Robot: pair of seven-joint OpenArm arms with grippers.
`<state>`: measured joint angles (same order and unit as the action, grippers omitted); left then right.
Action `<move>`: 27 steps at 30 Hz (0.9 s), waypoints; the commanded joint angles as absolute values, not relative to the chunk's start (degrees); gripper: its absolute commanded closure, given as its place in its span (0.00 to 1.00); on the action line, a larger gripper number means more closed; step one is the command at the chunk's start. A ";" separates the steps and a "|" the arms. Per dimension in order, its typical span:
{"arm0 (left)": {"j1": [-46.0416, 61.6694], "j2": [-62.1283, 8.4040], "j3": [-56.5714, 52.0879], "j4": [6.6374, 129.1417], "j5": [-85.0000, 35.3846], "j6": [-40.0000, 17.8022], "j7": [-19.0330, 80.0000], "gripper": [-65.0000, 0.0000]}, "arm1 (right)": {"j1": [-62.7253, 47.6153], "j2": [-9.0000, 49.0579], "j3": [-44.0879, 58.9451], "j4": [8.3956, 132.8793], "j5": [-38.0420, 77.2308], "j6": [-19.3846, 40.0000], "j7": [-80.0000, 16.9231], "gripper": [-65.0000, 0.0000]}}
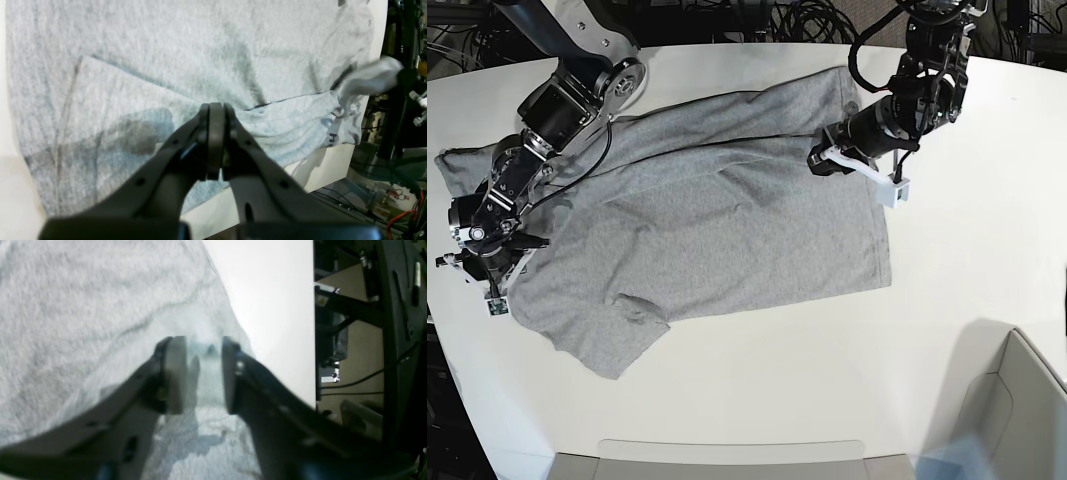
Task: Fold the T-shirt properly
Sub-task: 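Pull the shirt edges outward with both grippers to straighten it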
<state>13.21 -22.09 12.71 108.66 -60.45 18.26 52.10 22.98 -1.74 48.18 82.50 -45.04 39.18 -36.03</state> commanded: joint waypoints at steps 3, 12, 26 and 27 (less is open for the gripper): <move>12.97 -22.55 12.44 109.49 -61.41 18.33 51.82 1.00 | 24.75 -0.92 47.34 85.14 -44.53 40.00 -34.95 0.59; 13.93 -25.01 21.67 115.56 -61.32 18.51 51.91 1.00 | 16.84 -1.45 47.60 93.41 -44.53 40.00 -35.21 0.98; 8.57 -24.04 35.47 100.70 -45.93 18.68 51.12 1.00 | 12.44 3.30 51.91 70.99 -41.36 40.00 -33.98 1.00; 8.66 -24.04 35.47 100.18 -45.85 18.68 51.12 1.00 | 11.65 2.95 51.82 71.08 -41.80 40.00 -33.19 1.00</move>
<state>8.56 -23.81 35.59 100.03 -47.57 17.58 50.92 12.14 3.38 51.96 71.70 -41.43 38.63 -31.16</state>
